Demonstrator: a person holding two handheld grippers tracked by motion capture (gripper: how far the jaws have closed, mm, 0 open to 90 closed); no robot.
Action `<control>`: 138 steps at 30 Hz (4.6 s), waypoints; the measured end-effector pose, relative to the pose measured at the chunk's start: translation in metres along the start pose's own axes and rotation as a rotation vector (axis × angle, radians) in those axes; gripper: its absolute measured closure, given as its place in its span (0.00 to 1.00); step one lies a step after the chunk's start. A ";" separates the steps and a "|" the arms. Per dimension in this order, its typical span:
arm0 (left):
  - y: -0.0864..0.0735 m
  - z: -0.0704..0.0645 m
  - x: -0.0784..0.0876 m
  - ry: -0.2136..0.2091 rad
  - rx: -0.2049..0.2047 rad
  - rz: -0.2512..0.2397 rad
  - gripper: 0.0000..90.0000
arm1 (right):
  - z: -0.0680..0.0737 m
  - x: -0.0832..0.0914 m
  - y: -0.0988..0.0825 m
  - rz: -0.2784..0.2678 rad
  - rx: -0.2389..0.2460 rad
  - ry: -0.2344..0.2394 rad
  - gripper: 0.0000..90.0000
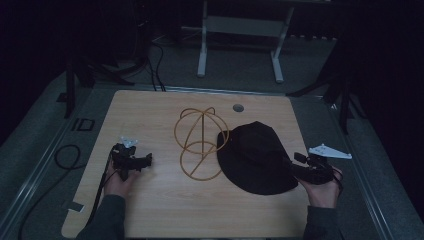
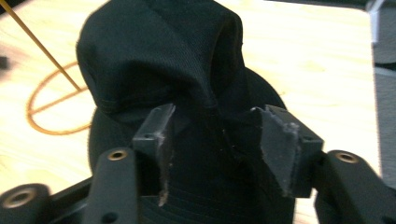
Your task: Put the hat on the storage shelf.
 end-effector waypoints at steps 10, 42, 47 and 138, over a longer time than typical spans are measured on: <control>0.000 0.000 0.000 0.000 0.001 -0.001 0.14 | 0.003 0.004 0.000 0.028 0.054 -0.030 0.60; 0.000 0.000 0.000 -0.001 0.001 -0.001 0.14 | 0.008 -0.016 0.027 0.311 0.298 0.072 0.66; 0.000 0.000 0.000 -0.001 0.001 -0.002 0.14 | 0.007 -0.023 0.029 0.375 0.333 0.071 0.61; 0.000 0.000 0.000 0.000 0.003 -0.004 0.14 | -0.012 -0.035 0.105 0.695 0.548 0.132 0.97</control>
Point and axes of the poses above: each handheld gripper's, and its own axes: x roughly backward along the jaws, y roughly out of its top, z roughly to its left, the point moved 5 cm from there along -x, roughly forward along the jaws, and after that the axes turned 5 degrees about z, right-handed, at the moved point
